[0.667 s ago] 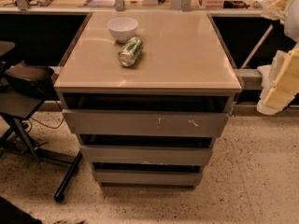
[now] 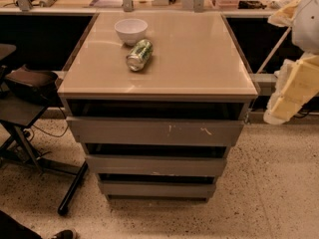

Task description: Open top drawer

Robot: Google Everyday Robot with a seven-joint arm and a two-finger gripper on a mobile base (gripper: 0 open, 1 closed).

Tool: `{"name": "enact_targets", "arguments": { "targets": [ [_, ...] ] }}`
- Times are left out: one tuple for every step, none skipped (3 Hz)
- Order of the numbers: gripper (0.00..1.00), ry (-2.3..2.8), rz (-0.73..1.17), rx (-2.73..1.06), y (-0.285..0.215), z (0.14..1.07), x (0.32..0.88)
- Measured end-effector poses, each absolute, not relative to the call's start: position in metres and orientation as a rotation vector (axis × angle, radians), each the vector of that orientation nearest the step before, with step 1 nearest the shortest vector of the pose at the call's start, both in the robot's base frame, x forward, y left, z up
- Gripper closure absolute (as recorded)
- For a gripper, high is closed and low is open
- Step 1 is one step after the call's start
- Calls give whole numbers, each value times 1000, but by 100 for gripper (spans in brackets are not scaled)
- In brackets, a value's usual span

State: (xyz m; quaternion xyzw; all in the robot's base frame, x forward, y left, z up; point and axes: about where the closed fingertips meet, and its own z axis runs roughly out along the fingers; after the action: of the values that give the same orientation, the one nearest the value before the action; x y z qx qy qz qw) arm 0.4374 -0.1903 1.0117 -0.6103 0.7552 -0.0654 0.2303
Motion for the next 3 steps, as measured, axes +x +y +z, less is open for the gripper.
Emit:
{"name": "enact_targets", "arguments": {
  "targets": [
    [0, 1996, -19, -1720, -158, 959, 451],
    [0, 1966, 147, -1701, -119, 880, 471],
    [0, 1979, 215, -1644, -89, 813, 490]
  ]
}}
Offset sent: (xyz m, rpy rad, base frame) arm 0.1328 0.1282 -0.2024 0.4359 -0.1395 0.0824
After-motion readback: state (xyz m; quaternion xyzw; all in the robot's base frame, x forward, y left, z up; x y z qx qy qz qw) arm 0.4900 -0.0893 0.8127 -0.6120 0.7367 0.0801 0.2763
